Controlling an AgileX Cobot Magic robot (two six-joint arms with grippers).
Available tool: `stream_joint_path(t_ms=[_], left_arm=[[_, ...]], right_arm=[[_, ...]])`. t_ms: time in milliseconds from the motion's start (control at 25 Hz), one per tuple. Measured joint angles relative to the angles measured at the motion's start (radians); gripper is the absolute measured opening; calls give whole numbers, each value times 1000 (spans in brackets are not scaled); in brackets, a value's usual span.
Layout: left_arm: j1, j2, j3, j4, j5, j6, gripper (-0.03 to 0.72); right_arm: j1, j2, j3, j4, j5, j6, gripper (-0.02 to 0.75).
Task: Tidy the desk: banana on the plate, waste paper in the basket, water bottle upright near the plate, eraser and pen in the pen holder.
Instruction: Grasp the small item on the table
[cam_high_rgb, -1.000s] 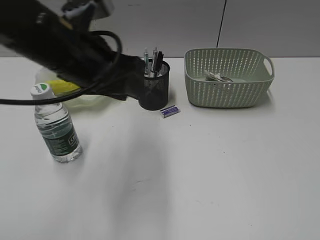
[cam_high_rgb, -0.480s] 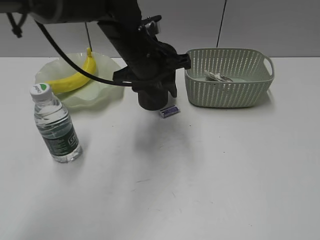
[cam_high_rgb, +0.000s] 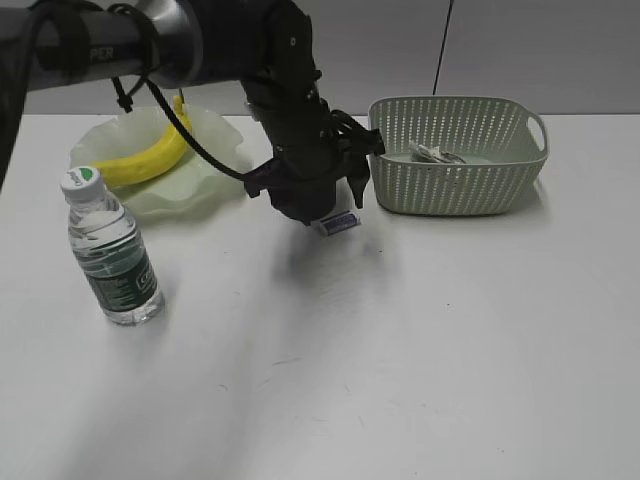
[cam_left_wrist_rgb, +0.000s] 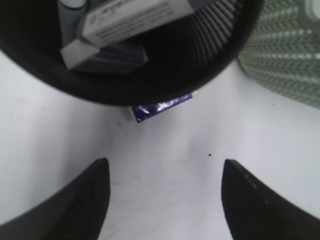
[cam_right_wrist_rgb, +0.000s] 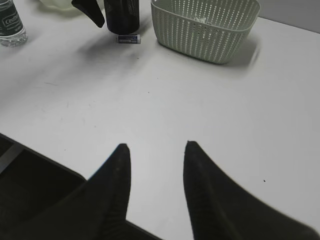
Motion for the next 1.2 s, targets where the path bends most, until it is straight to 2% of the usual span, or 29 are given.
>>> stream_joint_path(t_ms=[200, 440, 880, 1000, 1200], left_arm=[[-2, 26, 0, 45, -67, -83, 522], [-31, 26, 0, 94, -211, -104, 522], [-43, 26, 0, 133, -167, -105, 490], [-81, 26, 0, 288, -99, -143, 443], [-226, 26, 0, 606, -56, -333, 420]], right_arm=[[0, 0, 0, 0, 0, 0, 298], [0, 0, 0, 0, 0, 0, 298], [0, 0, 0, 0, 0, 0, 297], [0, 0, 0, 0, 0, 0, 297], [0, 0, 0, 0, 0, 0, 297]])
